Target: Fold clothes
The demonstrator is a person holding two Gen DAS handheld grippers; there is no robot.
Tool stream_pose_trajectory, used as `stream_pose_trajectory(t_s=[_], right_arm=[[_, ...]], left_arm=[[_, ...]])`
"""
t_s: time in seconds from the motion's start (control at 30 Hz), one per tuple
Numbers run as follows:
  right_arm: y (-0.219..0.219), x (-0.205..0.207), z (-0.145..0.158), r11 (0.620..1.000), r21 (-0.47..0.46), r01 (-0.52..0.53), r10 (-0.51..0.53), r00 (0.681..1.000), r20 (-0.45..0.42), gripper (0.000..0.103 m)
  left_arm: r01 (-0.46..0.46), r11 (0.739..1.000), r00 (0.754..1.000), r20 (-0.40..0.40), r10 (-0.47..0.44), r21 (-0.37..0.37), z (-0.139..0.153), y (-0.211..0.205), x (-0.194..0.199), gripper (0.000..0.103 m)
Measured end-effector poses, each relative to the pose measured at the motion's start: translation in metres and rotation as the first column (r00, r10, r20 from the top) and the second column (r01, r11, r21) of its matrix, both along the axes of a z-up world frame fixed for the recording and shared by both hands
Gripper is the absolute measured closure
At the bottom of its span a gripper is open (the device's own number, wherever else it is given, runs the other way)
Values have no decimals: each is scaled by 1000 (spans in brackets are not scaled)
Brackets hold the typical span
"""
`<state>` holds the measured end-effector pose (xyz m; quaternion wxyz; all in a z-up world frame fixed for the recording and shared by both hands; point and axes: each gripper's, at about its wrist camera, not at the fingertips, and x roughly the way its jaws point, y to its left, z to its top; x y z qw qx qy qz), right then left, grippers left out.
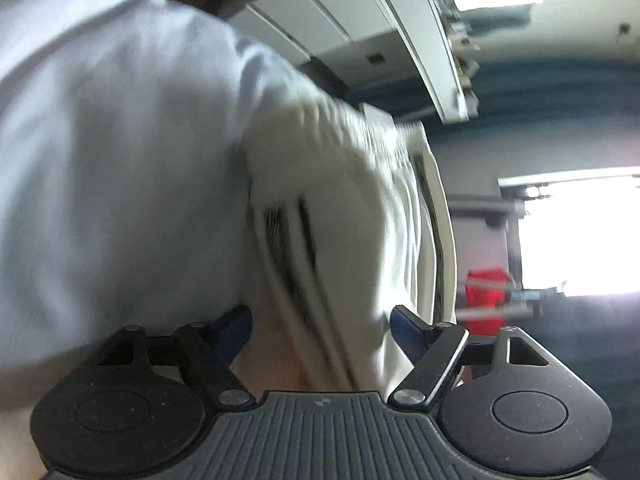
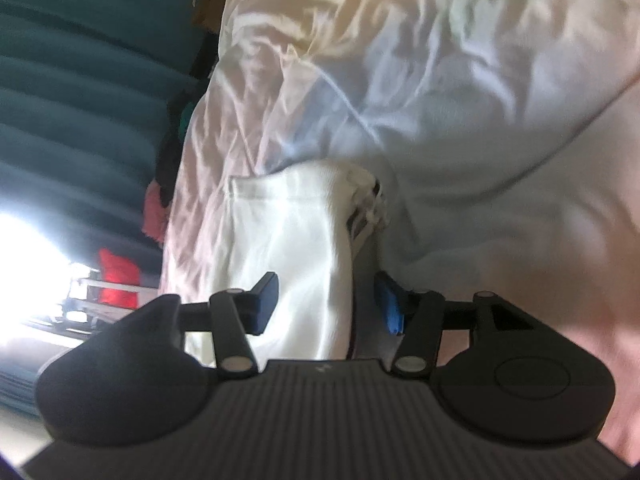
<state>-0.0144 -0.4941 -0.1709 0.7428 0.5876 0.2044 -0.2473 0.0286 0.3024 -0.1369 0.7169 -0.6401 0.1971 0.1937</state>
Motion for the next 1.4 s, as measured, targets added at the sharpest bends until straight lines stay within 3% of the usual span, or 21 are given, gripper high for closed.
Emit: stream_pose_trajectory(t_s=[0.03,0.07,0.13,0.2,0.3,0.43,0.63,0.77,0.9,0.97,1.03,1.1,1.23,1.27,1.3,1.33,1.37,1.4], right_arm=[[-1,1,0,1000,-22,13,-13,1000,-12,67],[-1,3,-1,999,-44,25,-27,999,-28,82],[-1,7,-3,996,-79,31,-35,998,-47,92],[-2,9,-5,994,-101,52,-55,998,-35,94],[0,9,-2,986,-142,87,-91,996,-25,95],[-7,1,12,956,-253,148,-152,988,7,95],[-20,-36,21,928,-264,262,-277,961,-18,96],[-23,-60,17,912,-250,325,-366,920,-141,95],[-25,-70,7,912,-239,334,-389,888,-244,95],[-27,-68,8,917,-248,312,-373,892,-257,95],[-28,-64,10,920,-264,289,-357,895,-266,94],[-24,-62,19,920,-278,275,-350,897,-270,93],[-10,-55,48,903,-388,185,-297,920,-254,87],[-4,-53,56,886,-436,159,-288,925,-247,68],[4,-50,67,859,-495,133,-279,931,-234,55],[13,-46,78,821,-561,108,-269,940,-212,33],[26,-43,91,769,-633,85,-250,952,-176,22],[34,-41,99,730,-679,70,-228,963,-146,21]], left_arm=[[-11,1000,1000,3,11,-1,0,6,2,33],[-22,1000,1000,3,22,-3,0,13,4,44],[-36,999,999,-20,35,-27,-1,29,3,62],[-36,997,998,-44,33,-68,-2,43,0,85],[-14,998,996,-85,9,-60,9,63,-6,90],[79,994,992,-106,-71,73,54,95,-22,92],[279,949,947,-203,-247,144,76,105,-44,92],[342,916,917,-284,-278,209,57,94,-55,92],[389,872,903,-313,-296,298,51,85,-57,90],[418,840,891,-334,-306,345,57,77,-55,85],[448,800,878,-366,-308,400,66,68,-53,72],[479,733,859,-430,-278,483,80,56,-54,50],[510,580,853,-462,-244,635,112,28,-62,26],[503,554,859,-454,-235,664,119,18,-63,21],[495,527,866,-446,-227,691,126,7,-65,20],[486,499,872,-438,-219,718,133,-3,-67,20],[477,472,878,-428,-215,741,140,-14,-68,20],[469,455,883,-411,-227,757,146,-27,-67,19]])
